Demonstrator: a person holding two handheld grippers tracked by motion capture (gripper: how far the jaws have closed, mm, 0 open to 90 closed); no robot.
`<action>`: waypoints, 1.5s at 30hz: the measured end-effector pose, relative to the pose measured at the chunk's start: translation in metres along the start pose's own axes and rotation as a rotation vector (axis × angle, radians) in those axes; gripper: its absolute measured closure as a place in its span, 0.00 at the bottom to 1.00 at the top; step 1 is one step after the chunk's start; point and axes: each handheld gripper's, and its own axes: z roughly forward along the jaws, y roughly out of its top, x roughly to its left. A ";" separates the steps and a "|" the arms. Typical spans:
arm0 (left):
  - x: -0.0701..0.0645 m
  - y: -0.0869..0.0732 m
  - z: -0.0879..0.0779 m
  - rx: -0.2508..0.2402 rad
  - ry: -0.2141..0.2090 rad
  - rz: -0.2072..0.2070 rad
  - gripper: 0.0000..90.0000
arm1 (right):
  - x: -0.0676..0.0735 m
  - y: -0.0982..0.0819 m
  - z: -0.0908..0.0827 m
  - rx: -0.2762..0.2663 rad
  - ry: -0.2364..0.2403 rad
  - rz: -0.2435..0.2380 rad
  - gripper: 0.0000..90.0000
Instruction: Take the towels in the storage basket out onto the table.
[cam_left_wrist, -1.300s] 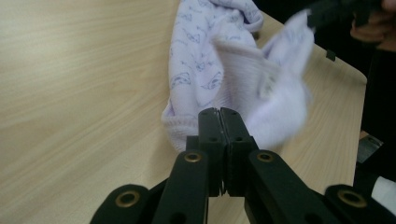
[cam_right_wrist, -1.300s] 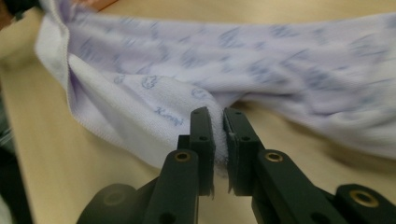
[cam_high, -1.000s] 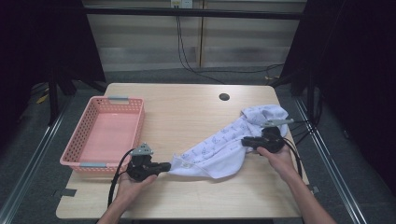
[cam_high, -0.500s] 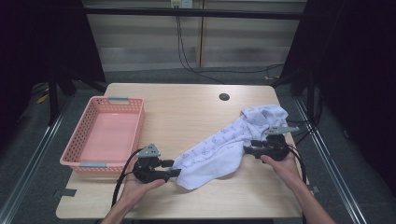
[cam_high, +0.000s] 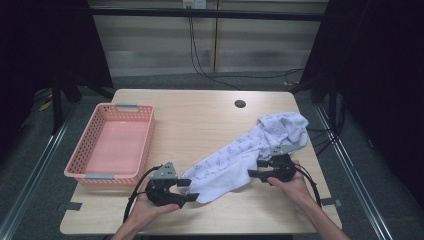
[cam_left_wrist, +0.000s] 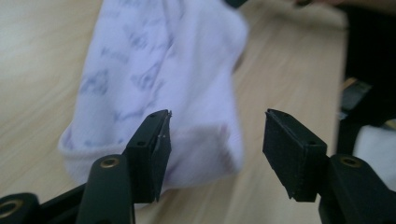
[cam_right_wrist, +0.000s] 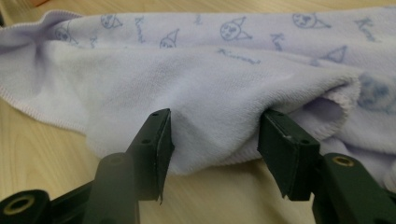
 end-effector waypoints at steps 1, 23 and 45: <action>0.001 -0.003 0.005 0.039 -0.005 0.005 0.42 | 0.000 0.003 0.003 0.000 -0.003 0.007 0.53; 0.031 0.062 -0.044 -0.291 0.064 -0.092 0.91 | -0.012 0.070 -0.077 -0.247 -0.052 0.021 0.92; -0.005 0.085 -0.077 -0.384 0.029 -0.011 0.91 | 0.029 0.079 -0.164 -0.342 -0.022 -0.064 0.92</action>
